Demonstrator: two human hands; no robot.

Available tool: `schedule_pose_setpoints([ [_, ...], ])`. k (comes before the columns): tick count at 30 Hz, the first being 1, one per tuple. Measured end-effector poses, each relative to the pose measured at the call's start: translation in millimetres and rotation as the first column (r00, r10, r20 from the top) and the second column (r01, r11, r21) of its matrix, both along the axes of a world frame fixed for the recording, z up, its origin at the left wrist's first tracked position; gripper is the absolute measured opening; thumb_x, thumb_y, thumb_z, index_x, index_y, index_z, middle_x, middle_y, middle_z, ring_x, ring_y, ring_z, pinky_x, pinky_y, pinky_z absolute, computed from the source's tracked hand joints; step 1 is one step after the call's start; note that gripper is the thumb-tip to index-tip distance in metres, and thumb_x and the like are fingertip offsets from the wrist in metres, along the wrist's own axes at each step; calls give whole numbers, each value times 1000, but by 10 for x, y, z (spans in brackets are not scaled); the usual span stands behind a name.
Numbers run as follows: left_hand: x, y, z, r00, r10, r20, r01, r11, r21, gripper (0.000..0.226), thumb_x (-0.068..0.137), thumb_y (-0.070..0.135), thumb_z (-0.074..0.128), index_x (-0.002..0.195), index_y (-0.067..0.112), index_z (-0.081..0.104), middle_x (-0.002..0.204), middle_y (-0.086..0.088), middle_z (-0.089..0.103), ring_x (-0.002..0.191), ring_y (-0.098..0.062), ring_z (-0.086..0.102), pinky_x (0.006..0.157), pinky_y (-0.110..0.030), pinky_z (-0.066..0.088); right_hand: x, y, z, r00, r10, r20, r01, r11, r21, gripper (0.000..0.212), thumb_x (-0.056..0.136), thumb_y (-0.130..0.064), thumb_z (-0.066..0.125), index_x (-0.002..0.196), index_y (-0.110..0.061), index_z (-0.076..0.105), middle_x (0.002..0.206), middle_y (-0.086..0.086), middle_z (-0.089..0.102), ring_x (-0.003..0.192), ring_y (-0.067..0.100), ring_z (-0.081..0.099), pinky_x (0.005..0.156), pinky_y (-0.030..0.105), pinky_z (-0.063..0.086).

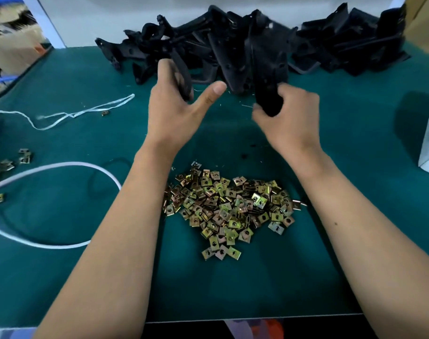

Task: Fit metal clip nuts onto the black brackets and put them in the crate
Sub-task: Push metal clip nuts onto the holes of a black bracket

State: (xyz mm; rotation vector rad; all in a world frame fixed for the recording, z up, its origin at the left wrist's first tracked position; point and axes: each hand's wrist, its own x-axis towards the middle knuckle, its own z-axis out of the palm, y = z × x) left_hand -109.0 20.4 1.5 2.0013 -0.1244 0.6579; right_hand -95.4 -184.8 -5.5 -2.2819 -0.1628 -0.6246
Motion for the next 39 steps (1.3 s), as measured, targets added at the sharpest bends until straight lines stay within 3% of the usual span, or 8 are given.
schedule_pose_setpoints([
  [2, -5, 71, -59, 993, 84, -83, -76, 992, 97, 76, 76, 83, 61, 102, 15, 39, 79, 3, 47, 66, -9, 42, 60, -25, 38, 59, -59, -36, 997, -43, -64, 41, 999, -36, 33, 82, -40, 79, 96, -12, 68, 80, 2, 66, 77, 26, 63, 74, 40, 54],
  [5, -26, 95, -125, 976, 114, -185, -90, 987, 133, 80, 74, 86, 51, 112, 15, 40, 85, 7, 46, 75, -12, 48, 68, -32, 42, 51, -74, -32, 998, -36, -54, 35, 999, -11, 72, 82, -39, 84, 142, -11, 55, 123, 7, 62, 105, 23, 64, 98, 37, 52],
  [13, -8, 88, -163, 966, 139, -216, -121, 988, 96, 80, 71, 84, 59, 112, 17, 50, 90, 7, 56, 79, -12, 53, 69, -30, 44, -201, 43, 54, 896, 435, -85, -431, 807, -403, 18, 83, -39, 82, 97, -28, 80, 101, -7, 69, 106, 17, 50, 92, 34, 43],
  [18, 41, 110, -219, 964, 156, -217, -131, 983, 127, 75, 68, 56, 88, 121, 18, 49, 105, 6, 64, 98, -14, 61, 88, -33, 50, -320, 127, 54, 676, 605, -421, -730, 626, -273, 23, 84, -44, 82, 103, -32, 79, 98, -10, 64, 95, 5, 57, 88, 30, 46],
  [23, 76, 116, -253, 958, 94, -269, -46, 982, 181, 84, 65, 51, 92, 129, 20, 47, 113, 5, 66, 109, -17, 62, 97, -34, 49, -357, 161, 37, 595, 662, -456, -779, 614, -124, 10, 83, -26, 85, 89, -26, 76, 87, -13, 67, 84, 0, 63, 73, 14, 45],
  [29, 65, 111, -254, 946, 35, -321, 9, 991, 134, 84, 64, 66, 85, 125, 22, 49, 111, 3, 66, 105, -17, 63, 96, -38, 51, -300, 103, 14, 647, 666, -371, -697, 714, 65, 12, 88, -15, 80, 87, -17, 68, 82, -6, 72, 77, 5, 68, 76, 29, 55],
  [33, 12, 59, -221, 925, -77, -373, 99, 994, 40, 84, 64, 75, 73, 123, 19, 52, 111, -4, 68, 105, -24, 66, 95, -52, 53, -217, 10, -16, 706, 637, -309, -562, 770, 304, 9, 93, -6, 72, 92, -12, 67, 80, 0, 70, 60, 3, 59, 61, 22, 52],
  [39, -41, 23, -163, 930, -111, -351, 122, 992, 10, 88, 62, 72, 78, 128, 19, 54, 116, -1, 69, 109, -20, 65, 98, -50, 53, -174, -51, -25, 710, 623, -327, -490, 772, 405, 17, 98, 3, 61, 98, -11, 71, 91, 12, 71, 72, 11, 63, 58, 26, 54],
])
